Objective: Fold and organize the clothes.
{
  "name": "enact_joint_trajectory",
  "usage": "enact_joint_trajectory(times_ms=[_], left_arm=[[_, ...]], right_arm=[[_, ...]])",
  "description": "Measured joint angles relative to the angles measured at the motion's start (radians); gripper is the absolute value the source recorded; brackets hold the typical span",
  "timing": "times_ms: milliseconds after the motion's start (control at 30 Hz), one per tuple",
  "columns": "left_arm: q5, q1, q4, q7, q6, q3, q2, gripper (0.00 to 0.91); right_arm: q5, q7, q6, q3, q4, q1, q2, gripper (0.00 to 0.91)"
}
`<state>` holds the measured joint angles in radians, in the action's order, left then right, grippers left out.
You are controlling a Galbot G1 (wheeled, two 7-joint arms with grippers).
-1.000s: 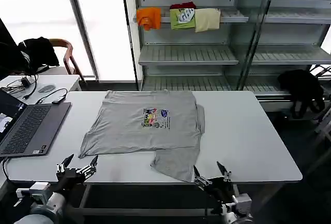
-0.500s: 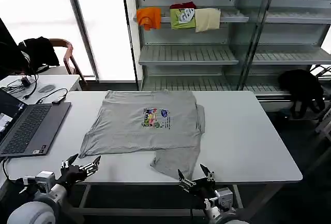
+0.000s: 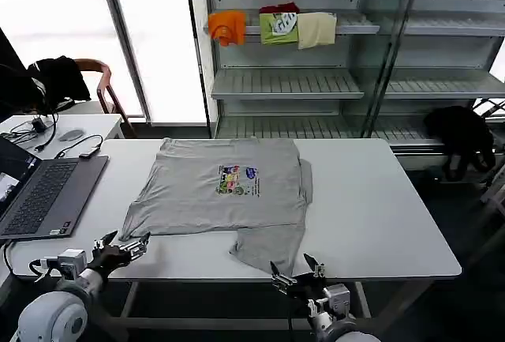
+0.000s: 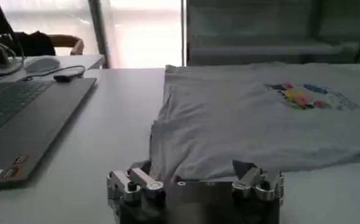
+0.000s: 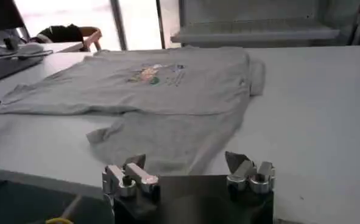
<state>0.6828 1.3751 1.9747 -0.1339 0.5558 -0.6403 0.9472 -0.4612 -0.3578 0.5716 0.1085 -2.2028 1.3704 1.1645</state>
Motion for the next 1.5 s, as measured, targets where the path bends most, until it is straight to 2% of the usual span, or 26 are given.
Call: enact_joint_trajectory(times_ms=[367, 433, 500, 633, 667, 767, 800, 833, 900, 1000, 1133, 1200, 1267, 1300, 1333, 1400, 1500], left_arm=[[0.007, -0.032, -0.046, 0.001, 0.000, 0.003, -0.002, 0.907], [0.008, -0.031, -0.051, 0.003, -0.002, 0.002, -0.001, 0.877], [0.008, -0.029, -0.057, 0.004, -0.004, 0.002, 0.001, 0.826], [0.008, -0.029, -0.068, 0.006, -0.008, 0.002, 0.002, 0.786], [0.009, -0.029, -0.069, 0.008, -0.008, 0.002, 0.003, 0.746], [0.009, -0.029, -0.073, 0.011, -0.011, 0.002, 0.003, 0.554], [0.009, -0.030, -0.074, 0.011, -0.012, 0.002, 0.003, 0.443], [0.009, -0.030, -0.075, 0.011, -0.012, 0.002, 0.003, 0.393], [0.009, -0.029, -0.078, 0.013, -0.014, 0.003, 0.004, 0.322], [0.009, -0.025, -0.080, 0.016, -0.018, 0.003, 0.007, 0.322], [0.009, -0.019, -0.080, 0.022, -0.022, 0.003, 0.008, 0.292], [0.009, -0.016, -0.080, 0.026, -0.025, 0.002, 0.008, 0.232], [0.009, -0.013, -0.080, 0.029, -0.027, 0.001, 0.008, 0.141], [0.009, -0.011, -0.080, 0.031, -0.029, 0.000, 0.008, 0.050], [0.009, -0.010, -0.080, 0.033, -0.030, 0.000, 0.008, 0.030], [0.009, -0.010, -0.080, 0.036, -0.031, 0.000, 0.007, 0.020], [0.008, -0.010, -0.079, 0.043, -0.034, 0.000, 0.004, 0.010]], right_arm=[[-0.002, 0.006, 0.003, -0.004, 0.021, -0.010, 0.007, 0.907], [-0.002, 0.006, 0.004, -0.007, 0.025, -0.014, 0.008, 0.907], [-0.004, 0.007, 0.004, -0.009, 0.028, -0.015, 0.008, 0.867], [-0.011, 0.008, 0.004, -0.008, 0.037, -0.020, 0.008, 0.776], [-0.012, 0.008, 0.004, -0.008, 0.040, -0.021, 0.009, 0.736], [-0.015, 0.008, 0.004, -0.010, 0.045, -0.025, 0.011, 0.625], [-0.016, 0.008, 0.004, -0.012, 0.046, -0.026, 0.012, 0.534], [-0.016, 0.008, 0.003, -0.013, 0.046, -0.027, 0.014, 0.494], [-0.017, 0.008, 0.004, -0.017, 0.048, -0.030, 0.016, 0.333], [-0.016, 0.009, 0.003, -0.021, 0.053, -0.032, 0.018, 0.292], [-0.016, 0.015, 0.003, -0.022, 0.054, -0.029, 0.014, 0.282], [-0.017, 0.017, 0.003, -0.022, 0.055, -0.030, 0.013, 0.262], [-0.017, 0.019, 0.003, -0.022, 0.057, -0.030, 0.013, 0.242], [-0.017, 0.019, 0.003, -0.021, 0.057, -0.031, 0.013, 0.232], [-0.017, 0.019, 0.003, -0.022, 0.057, -0.030, 0.013, 0.222], [-0.017, 0.020, 0.003, -0.022, 0.057, -0.030, 0.013, 0.161], [-0.016, 0.024, 0.003, -0.021, 0.057, -0.029, 0.011, 0.000]])
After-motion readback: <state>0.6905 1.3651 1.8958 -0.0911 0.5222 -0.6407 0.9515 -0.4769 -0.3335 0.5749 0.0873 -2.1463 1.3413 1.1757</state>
